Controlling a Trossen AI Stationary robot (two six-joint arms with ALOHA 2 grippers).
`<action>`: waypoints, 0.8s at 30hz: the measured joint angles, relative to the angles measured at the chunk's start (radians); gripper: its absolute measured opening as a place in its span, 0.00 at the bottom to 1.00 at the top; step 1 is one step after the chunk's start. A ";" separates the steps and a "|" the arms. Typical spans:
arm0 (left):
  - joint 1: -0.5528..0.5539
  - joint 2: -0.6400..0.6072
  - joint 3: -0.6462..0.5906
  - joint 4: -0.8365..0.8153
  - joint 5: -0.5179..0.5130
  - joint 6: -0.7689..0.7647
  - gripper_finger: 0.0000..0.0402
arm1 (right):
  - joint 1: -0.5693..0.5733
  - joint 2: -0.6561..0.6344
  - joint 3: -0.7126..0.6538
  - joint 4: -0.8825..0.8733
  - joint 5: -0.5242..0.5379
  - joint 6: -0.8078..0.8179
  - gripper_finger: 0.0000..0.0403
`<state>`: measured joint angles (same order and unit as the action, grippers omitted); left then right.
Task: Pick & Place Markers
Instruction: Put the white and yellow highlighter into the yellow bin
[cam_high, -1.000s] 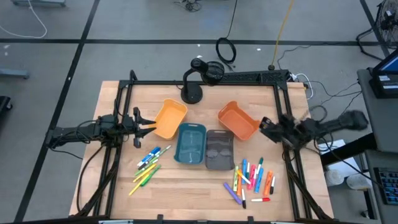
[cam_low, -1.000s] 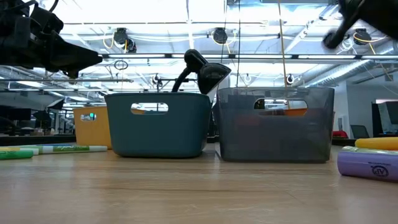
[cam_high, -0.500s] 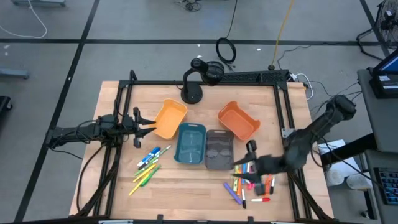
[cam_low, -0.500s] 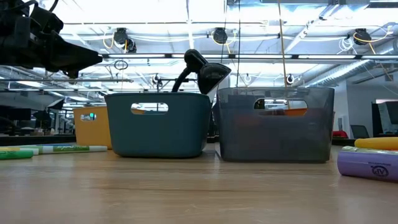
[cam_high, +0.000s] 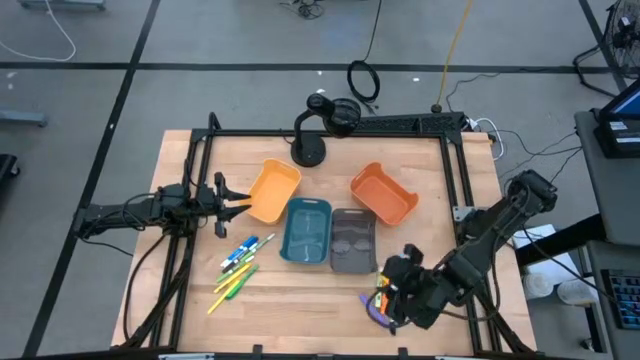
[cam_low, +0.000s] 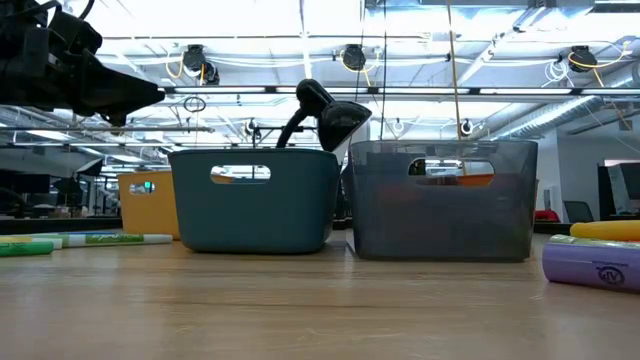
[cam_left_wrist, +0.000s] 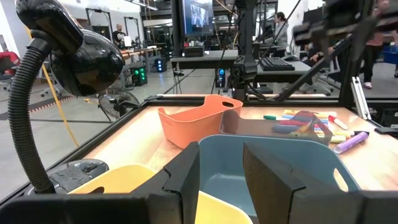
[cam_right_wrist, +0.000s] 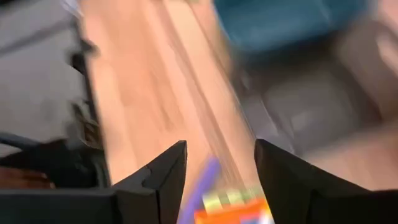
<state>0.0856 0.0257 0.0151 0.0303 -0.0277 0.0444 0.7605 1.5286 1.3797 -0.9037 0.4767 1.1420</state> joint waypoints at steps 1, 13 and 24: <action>0.000 0.000 0.000 0.000 0.000 0.000 0.32 | 0.000 0.001 -0.012 -0.038 -0.033 0.049 0.42; 0.000 0.000 0.000 0.000 0.000 0.000 0.32 | 0.000 0.002 -0.271 0.039 -0.220 0.183 0.41; 0.000 0.000 0.000 0.000 0.000 0.000 0.32 | -0.001 0.003 -0.441 0.258 -0.269 0.178 0.41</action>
<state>0.0854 0.0257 0.0151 0.0303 -0.0280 0.0444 0.7593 1.5314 0.9390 -0.6454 0.2078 1.3205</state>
